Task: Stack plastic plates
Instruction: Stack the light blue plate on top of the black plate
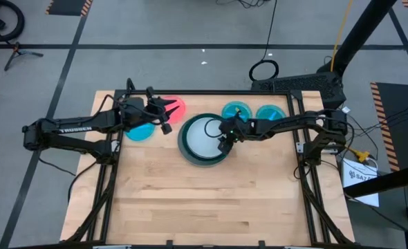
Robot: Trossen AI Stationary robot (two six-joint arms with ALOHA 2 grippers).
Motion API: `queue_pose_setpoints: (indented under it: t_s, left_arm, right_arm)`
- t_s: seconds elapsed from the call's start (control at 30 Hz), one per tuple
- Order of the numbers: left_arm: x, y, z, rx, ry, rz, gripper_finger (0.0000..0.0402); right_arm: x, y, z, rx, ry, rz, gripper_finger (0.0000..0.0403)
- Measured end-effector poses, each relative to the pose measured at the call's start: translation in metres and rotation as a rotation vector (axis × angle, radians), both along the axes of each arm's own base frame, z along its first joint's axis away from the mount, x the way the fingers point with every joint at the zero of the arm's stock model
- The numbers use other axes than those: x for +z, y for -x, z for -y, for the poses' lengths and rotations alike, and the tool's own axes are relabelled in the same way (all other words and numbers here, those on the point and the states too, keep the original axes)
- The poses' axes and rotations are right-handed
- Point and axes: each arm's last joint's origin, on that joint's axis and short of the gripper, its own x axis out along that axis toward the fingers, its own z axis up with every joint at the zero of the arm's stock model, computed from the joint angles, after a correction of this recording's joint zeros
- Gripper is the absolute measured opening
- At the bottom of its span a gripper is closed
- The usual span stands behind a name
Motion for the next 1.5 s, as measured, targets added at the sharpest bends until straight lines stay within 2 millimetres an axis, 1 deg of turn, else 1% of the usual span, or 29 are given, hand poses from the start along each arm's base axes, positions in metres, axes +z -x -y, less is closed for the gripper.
queue_pose_setpoints:
  t_s: [0.13, 0.3, 0.4, 0.47, 0.6, 0.7, 0.8, 0.9, 1.07, 1.2, 1.3, 1.5]
  left_arm:
    - [-0.002, 0.000, 0.000, -0.001, 0.004, -0.023, 0.0113]
    - [-0.003, 0.001, 0.000, -0.002, 0.004, -0.037, 0.0113]
    - [-0.005, 0.001, 0.000, -0.002, 0.010, -0.059, 0.0113]
    - [-0.007, 0.002, 0.000, 0.001, 0.023, -0.071, 0.0113]
    - [-0.008, 0.002, 0.001, 0.003, 0.030, -0.077, 0.0113]
    - [-0.009, 0.003, 0.001, 0.006, 0.040, -0.082, 0.0113]
    - [-0.010, 0.003, 0.001, 0.008, 0.049, -0.093, 0.0113]
    - [-0.010, 0.003, 0.001, 0.011, 0.059, -0.090, 0.0113]
    - [-0.010, 0.003, 0.001, 0.012, 0.061, -0.090, 0.0113]
    - [-0.012, 0.004, 0.001, 0.012, 0.066, -0.103, 0.0113]
    - [-0.012, 0.004, 0.001, 0.012, 0.067, -0.110, 0.0113]
    - [-0.013, 0.004, 0.001, 0.013, 0.069, -0.118, 0.0113]
  right_arm:
    - [0.006, 0.000, 0.000, 0.000, 0.005, 0.028, 0.0180]
    - [0.018, -0.003, 0.001, 0.011, 0.033, 0.119, 0.0180]
    - [0.025, 0.001, 0.000, 0.004, 0.026, 0.124, 0.0180]
    - [0.033, 0.007, -0.001, -0.011, 0.013, 0.125, 0.0180]
    - [0.050, 0.026, -0.005, -0.063, -0.040, 0.088, 0.0180]
    - [0.058, 0.041, -0.010, -0.119, -0.082, 0.038, 0.0180]
    - [0.055, 0.052, -0.014, -0.186, -0.079, -0.059, 0.0180]
    - [0.049, 0.054, -0.018, -0.217, -0.063, -0.115, 0.0180]
    - [0.033, 0.041, -0.020, -0.216, -0.025, -0.135, 0.0180]
    - [0.019, 0.027, -0.018, -0.167, 0.024, -0.131, 0.0180]
    - [0.021, 0.019, -0.016, -0.147, 0.044, -0.058, 0.0180]
    - [0.025, 0.020, -0.016, -0.148, 0.061, -0.043, 0.0180]
